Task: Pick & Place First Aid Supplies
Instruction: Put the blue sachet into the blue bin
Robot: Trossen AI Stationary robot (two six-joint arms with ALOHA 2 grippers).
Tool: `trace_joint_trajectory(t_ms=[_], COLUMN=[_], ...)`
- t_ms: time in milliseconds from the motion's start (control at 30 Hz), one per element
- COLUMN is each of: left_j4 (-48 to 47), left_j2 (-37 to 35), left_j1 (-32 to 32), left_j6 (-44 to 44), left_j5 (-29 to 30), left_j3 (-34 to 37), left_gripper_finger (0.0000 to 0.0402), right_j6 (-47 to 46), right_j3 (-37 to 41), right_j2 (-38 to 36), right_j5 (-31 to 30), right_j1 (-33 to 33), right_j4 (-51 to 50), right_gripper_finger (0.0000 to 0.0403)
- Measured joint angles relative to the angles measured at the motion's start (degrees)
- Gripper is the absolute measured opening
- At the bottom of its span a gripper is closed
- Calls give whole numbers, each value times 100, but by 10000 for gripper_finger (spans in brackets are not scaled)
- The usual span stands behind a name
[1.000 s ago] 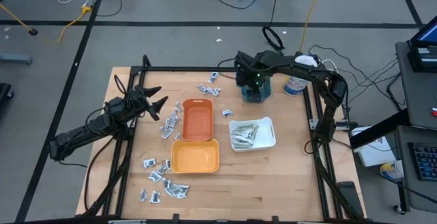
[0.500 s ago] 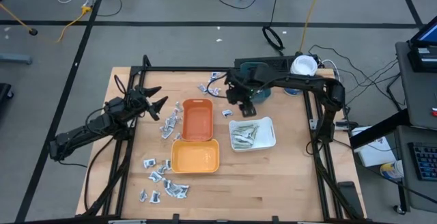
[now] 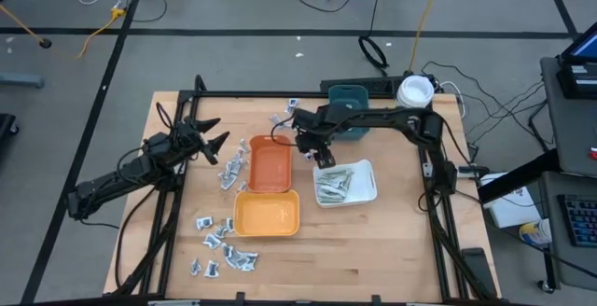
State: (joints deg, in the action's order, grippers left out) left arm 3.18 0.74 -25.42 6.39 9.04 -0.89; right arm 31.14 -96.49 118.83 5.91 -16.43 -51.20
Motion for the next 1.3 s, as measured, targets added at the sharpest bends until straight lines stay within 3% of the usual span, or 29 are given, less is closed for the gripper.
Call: trace_joint_trajectory(t_ms=[333,433,800,1300], left_j4=[-2,-2,-2,-2], left_j2=[2,2,1,2], left_j1=[-2,-2,-2,-2], left_j6=[-3,-3,-4,-4], left_j5=[0,0,0,0], left_j3=[0,0,0,0], left_gripper_finger=[308,308,308,308], right_j6=[-22,-4,126,428], right_j3=[-11,-7,-7,-91], right_j2=[480,494,487,152], right_j5=[34,36,38,14], right_j1=[39,42,37,-107], right_j4=[404,316,360,270], right_gripper_finger=[209,193,9,1])
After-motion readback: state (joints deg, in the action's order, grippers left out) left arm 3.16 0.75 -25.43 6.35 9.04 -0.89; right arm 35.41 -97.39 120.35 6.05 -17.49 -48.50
